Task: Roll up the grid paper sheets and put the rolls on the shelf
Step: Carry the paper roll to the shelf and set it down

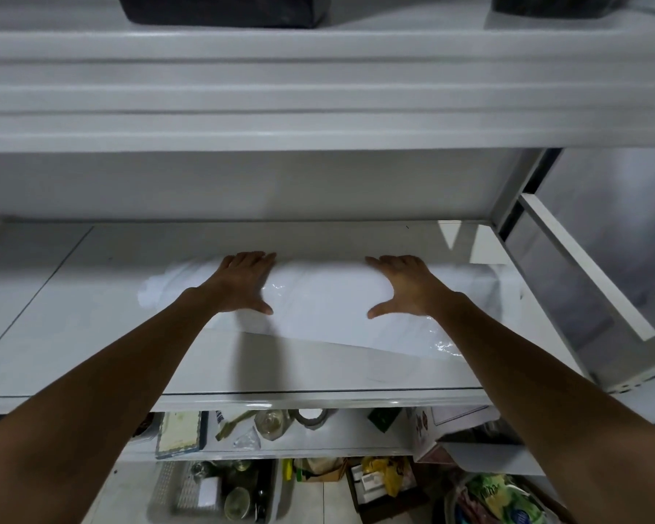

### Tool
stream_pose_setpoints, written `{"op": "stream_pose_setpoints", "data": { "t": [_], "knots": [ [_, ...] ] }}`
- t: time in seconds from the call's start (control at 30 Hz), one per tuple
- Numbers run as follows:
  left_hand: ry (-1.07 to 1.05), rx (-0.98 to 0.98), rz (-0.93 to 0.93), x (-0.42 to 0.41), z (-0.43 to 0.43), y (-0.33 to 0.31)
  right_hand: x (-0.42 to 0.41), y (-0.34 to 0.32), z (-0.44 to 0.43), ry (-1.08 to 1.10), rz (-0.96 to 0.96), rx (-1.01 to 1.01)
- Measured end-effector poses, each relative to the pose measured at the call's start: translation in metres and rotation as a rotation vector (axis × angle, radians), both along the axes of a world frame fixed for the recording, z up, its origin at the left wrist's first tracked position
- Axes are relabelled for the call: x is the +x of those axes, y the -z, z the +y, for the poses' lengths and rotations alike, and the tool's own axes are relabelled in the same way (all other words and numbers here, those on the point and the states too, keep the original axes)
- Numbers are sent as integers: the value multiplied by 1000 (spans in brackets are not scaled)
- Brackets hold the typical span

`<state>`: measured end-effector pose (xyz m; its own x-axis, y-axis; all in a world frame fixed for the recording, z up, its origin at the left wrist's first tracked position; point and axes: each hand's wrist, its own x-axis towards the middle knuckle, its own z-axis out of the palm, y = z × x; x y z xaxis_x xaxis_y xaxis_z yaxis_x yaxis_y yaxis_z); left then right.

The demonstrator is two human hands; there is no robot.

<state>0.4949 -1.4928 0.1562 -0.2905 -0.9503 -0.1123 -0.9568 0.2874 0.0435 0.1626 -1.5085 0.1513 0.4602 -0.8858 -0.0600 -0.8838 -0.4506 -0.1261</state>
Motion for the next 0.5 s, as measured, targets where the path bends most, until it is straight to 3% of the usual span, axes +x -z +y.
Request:
{"op": "stream_pose_setpoints", "data": {
  "t": [0.17, 0.5],
  "knots": [
    [12, -142, -112, -8, -6, 3, 2, -2, -4, -10, 81, -42],
    [3, -463, -22, -19, -32, 5, 9, -16, -35, 89, 78, -282]
  ]
}}
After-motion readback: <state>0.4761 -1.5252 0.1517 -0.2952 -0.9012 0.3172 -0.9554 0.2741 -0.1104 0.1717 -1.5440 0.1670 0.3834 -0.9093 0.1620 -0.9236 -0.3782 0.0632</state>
